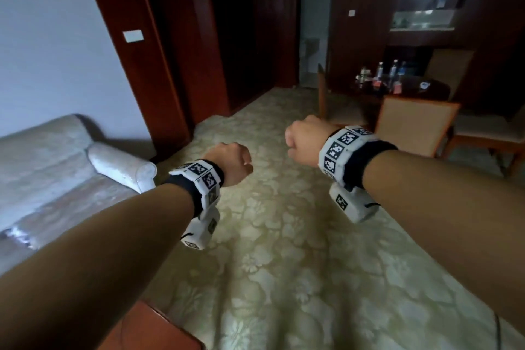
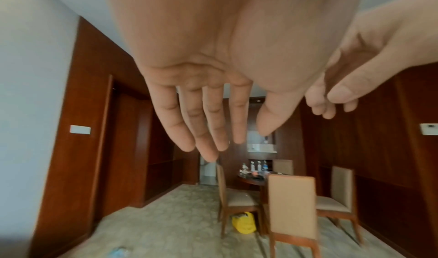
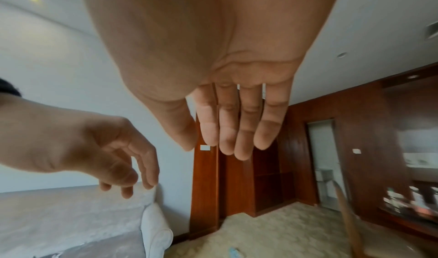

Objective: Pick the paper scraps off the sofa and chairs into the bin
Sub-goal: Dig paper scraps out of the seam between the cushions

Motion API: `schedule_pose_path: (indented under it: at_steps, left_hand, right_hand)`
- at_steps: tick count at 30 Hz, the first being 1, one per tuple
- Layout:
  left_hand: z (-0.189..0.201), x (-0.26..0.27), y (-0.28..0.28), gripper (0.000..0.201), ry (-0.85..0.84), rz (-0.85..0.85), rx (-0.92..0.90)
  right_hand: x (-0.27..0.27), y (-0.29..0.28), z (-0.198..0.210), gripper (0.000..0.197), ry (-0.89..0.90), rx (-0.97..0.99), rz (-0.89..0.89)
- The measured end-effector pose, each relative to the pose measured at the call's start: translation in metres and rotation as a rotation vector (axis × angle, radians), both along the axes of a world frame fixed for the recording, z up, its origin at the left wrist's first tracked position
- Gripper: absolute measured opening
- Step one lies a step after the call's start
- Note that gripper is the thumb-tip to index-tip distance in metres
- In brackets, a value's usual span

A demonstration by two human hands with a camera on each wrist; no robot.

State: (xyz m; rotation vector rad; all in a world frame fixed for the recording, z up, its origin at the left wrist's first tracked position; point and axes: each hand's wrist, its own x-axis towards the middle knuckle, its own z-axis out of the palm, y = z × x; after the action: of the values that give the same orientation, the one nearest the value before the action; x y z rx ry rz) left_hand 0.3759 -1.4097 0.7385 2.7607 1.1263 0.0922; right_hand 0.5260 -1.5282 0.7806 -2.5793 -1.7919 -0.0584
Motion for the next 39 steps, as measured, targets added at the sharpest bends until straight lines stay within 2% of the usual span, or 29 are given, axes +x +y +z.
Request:
schedule_pose_path:
  at_steps: [4, 9, 13, 17, 21, 24, 30, 34, 39]
  left_hand:
    - [0.023, 0.007, 0.047, 0.025, -0.131, 0.184, 0.016]
    - [0.023, -0.002, 0.118, 0.043, -0.079, 0.312, 0.007]
    - [0.007, -0.025, 0.198, 0.028, -0.015, 0.392, 0.008]
    - [-0.008, -0.058, 0.296, 0.03, -0.045, 0.502, 0.035]
    - [-0.023, -0.089, 0.378, 0.024, -0.033, 0.587, -0.017]
    - [-0.031, -0.109, 0.421, 0.025, -0.014, 0.602, -0.054]
    - [-0.062, -0.168, 0.49, 0.02, -0.017, 0.702, -0.117]
    - [-0.08, -0.234, 0.549, 0.019, -0.004, 0.893, -0.148]
    - [-0.089, -0.306, 0.625, 0.01, -0.019, 1.123, -0.152]
  right_hand:
    - [0.031, 0.078, 0.021, 0.02, 0.036, 0.095, 0.1]
    - [0.027, 0.179, 0.01, 0.021, 0.014, 0.062, 0.258]
    - [0.004, 0.269, -0.002, 0.02, 0.028, 0.043, 0.353]
    - [-0.024, 0.367, -0.009, 0.022, 0.013, 0.011, 0.461]
    - [-0.043, 0.455, -0.001, 0.021, -0.054, 0.011, 0.533]
    - [-0.059, 0.522, -0.002, 0.02, 0.013, 0.011, 0.544]
    - [-0.124, 0.641, -0.044, 0.019, 0.032, -0.1, 0.674]
    - [-0.186, 0.723, -0.07, 0.007, 0.034, -0.149, 0.877]
    - [-0.256, 0.831, -0.094, 0.014, 0.047, -0.163, 1.129]
